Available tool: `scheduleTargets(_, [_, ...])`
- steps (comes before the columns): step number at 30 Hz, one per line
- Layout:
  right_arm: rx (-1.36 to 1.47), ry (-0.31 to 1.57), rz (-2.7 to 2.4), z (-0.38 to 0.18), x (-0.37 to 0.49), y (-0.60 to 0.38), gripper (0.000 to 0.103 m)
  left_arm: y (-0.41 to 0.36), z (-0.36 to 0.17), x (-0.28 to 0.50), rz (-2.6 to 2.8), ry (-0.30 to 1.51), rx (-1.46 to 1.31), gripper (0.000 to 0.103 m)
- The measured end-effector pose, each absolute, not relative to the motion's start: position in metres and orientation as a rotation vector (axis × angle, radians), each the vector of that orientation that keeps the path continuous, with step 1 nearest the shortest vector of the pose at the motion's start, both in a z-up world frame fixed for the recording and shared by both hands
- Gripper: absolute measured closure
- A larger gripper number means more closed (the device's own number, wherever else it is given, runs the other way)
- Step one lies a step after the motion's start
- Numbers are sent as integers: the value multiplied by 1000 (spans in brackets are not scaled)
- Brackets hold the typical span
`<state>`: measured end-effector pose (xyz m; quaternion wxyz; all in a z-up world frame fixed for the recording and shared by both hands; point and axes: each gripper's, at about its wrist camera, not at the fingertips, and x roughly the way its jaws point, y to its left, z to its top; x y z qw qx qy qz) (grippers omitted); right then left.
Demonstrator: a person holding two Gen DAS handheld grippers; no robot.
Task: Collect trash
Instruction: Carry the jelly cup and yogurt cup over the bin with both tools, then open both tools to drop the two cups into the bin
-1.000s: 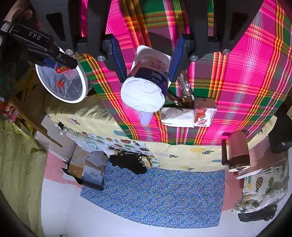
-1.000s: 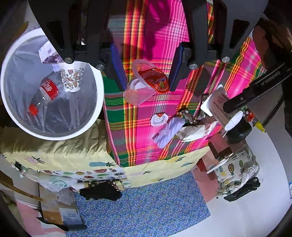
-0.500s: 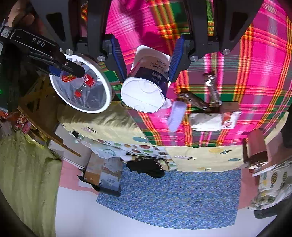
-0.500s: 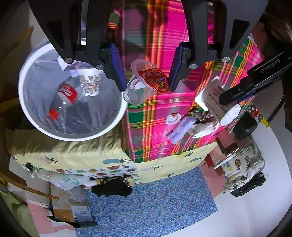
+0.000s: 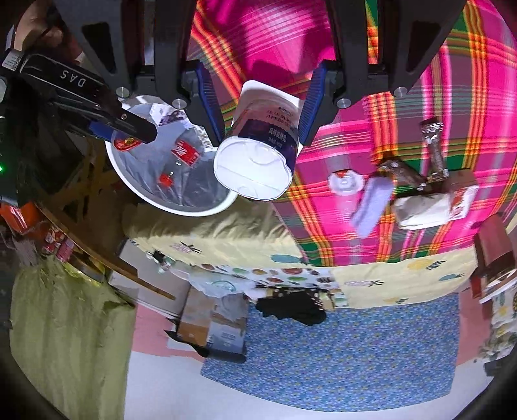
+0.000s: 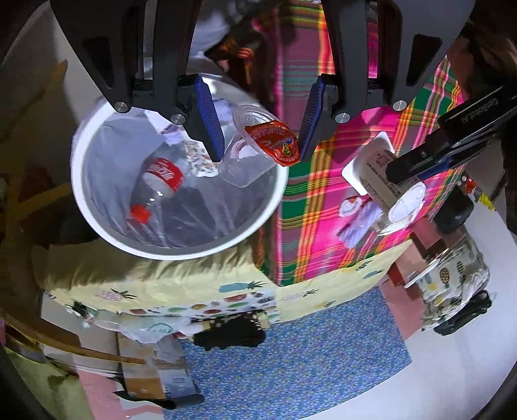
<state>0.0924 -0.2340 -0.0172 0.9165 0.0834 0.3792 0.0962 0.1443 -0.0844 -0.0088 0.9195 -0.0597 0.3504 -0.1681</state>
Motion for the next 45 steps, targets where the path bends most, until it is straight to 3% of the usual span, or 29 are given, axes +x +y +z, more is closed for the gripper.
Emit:
scheduleTargets(29, [207,843,43,-39,98,-294,54,-179,-38,191,-535,795,-13,55])
scheduleTargets(33, [205,828,35,-38,97,-297,41,-183,-41,192,-542,797,-13,54])
scheduleTargets(45, [204,800,53,-29,96,-296,41,-170,-33,184,-514,770,-33,54])
